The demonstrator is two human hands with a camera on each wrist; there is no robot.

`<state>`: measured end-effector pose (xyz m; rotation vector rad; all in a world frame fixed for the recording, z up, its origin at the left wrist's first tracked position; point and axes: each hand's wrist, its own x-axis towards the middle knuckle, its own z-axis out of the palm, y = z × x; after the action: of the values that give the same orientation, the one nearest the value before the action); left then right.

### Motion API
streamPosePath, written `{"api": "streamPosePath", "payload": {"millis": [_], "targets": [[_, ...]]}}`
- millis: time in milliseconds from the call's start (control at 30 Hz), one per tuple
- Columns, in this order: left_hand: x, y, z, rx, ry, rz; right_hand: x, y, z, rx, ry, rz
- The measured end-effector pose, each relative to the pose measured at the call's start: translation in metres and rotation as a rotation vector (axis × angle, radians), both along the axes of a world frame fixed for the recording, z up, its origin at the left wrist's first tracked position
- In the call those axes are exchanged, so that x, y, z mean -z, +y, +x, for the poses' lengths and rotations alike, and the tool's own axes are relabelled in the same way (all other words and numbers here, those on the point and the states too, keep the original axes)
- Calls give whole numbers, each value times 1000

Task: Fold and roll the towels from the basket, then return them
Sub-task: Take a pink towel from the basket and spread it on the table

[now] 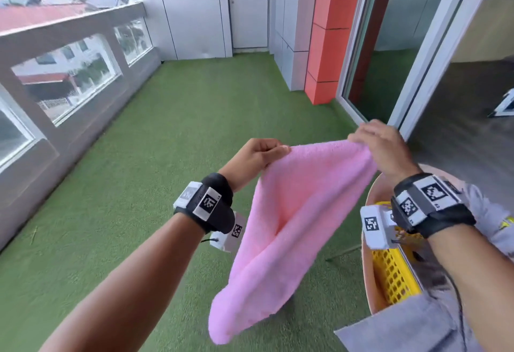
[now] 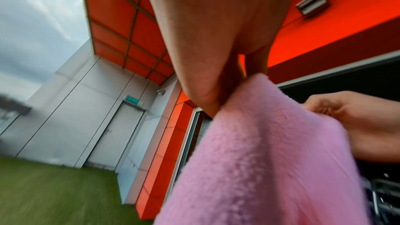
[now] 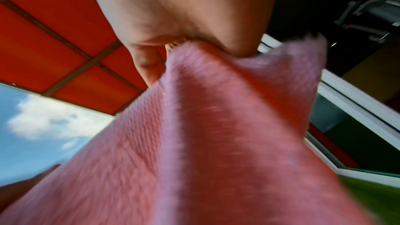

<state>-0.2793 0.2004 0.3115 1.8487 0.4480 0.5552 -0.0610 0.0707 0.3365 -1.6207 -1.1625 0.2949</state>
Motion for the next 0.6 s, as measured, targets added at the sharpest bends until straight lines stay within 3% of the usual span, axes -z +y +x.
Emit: {"api": "streamPosePath", "payload": {"millis": [100, 167, 333, 467, 500, 600], "targets": [[-12, -6, 16, -65, -11, 159, 28, -1, -32, -284, 184, -205], [-16, -15, 27, -33, 24, 231, 36, 1, -51, -384, 257, -242], [-1, -22, 16, 63, 51, 15, 14, -6, -33, -346, 196, -49], [3, -23, 3, 46, 68, -7, 9, -11, -20, -149, 342, 106], [0, -22, 3, 9, 52, 7, 11, -11, -26, -138, 323, 89], [-10, -22, 12, -25, 25, 87, 24, -10, -61, -324, 208, -163]]}}
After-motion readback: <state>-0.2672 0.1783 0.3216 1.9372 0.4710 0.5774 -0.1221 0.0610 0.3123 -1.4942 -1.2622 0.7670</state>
